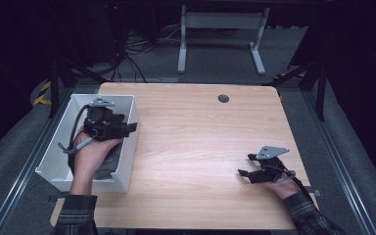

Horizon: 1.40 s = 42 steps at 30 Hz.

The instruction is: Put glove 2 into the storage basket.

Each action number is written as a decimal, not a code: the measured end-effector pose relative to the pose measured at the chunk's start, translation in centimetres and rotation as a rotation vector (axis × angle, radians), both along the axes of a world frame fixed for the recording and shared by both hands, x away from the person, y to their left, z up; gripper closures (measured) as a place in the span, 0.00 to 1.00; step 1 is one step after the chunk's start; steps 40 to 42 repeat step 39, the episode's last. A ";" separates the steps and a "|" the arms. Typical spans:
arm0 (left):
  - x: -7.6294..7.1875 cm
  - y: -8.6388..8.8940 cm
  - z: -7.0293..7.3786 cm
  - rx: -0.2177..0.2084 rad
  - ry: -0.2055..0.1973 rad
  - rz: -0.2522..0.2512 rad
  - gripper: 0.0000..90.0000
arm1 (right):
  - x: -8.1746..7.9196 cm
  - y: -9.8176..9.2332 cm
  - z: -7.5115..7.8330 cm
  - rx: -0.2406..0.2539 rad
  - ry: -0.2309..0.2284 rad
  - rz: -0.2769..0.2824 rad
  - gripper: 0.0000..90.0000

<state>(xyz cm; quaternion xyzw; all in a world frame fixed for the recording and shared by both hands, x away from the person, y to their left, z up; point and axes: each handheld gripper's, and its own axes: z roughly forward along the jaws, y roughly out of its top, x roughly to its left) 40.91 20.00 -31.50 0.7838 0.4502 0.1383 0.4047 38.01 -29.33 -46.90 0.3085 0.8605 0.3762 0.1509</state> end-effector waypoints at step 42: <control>-3.8 -14.2 -13.9 0.215 0.143 -0.362 0.18 | 0.0 0.1 0.0 -0.003 -0.002 0.004 0.25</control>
